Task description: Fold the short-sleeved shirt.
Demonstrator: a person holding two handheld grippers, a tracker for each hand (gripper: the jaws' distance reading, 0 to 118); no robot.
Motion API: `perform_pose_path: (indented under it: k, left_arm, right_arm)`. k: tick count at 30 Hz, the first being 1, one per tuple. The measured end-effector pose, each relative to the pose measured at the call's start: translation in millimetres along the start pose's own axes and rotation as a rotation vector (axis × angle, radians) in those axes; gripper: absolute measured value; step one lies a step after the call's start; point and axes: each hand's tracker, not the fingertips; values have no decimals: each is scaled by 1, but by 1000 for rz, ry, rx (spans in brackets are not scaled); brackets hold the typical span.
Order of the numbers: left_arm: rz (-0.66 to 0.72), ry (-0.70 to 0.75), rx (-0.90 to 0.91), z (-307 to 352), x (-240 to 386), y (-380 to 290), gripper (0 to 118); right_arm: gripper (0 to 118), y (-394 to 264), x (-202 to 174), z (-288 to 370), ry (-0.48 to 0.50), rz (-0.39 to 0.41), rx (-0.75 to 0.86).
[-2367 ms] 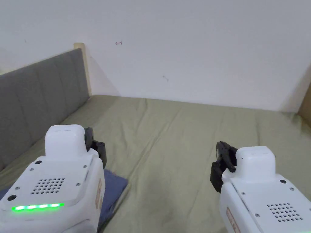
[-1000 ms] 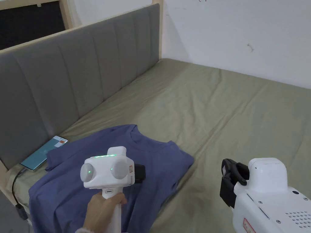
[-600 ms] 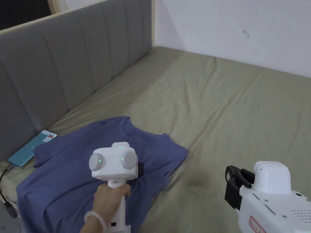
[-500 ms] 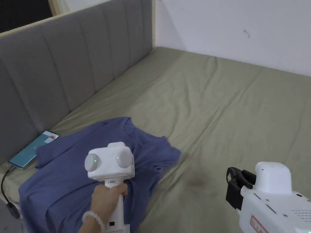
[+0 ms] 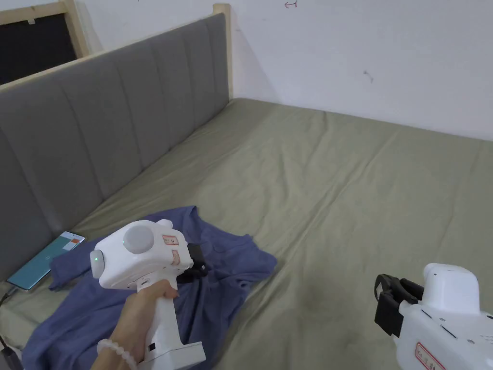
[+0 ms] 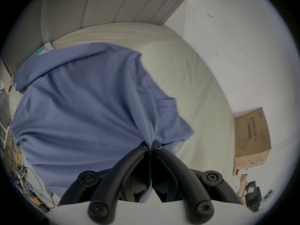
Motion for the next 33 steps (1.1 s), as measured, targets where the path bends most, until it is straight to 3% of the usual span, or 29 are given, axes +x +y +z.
perform_pose_path:
  k: [3,6,10,13,18,23,25,29,33]
  left_arm:
    - [-70,-10,17,11,33,2,1]
    - [-76,-169,19,23,71,3,1]
    - [-200,-238,35,37,144,-9,1]
    - [-296,-367,-11,42,211,-31,1]
    - [-435,-624,-93,48,322,-88,1]
    - [-536,-724,-272,23,387,-183,1]
    - [-589,-693,-341,-1,395,-225,1]
    - [-795,-473,-476,-76,390,-321,1]
    - [-832,-313,-593,-132,363,-380,1]
  right_arm:
    - [0,4,13,13,-40,-7,26]
    - [0,9,32,27,-79,-50,57]
    - [0,17,58,52,-136,-99,109]
    - [0,23,81,76,-206,-125,161]
    - [0,28,125,129,-331,-198,256]
    - [0,19,170,185,-476,-259,317]
    - [0,12,185,202,-532,-295,323]
    - [0,-14,214,219,-616,-359,287]
    - [0,-40,228,220,-624,-430,244]
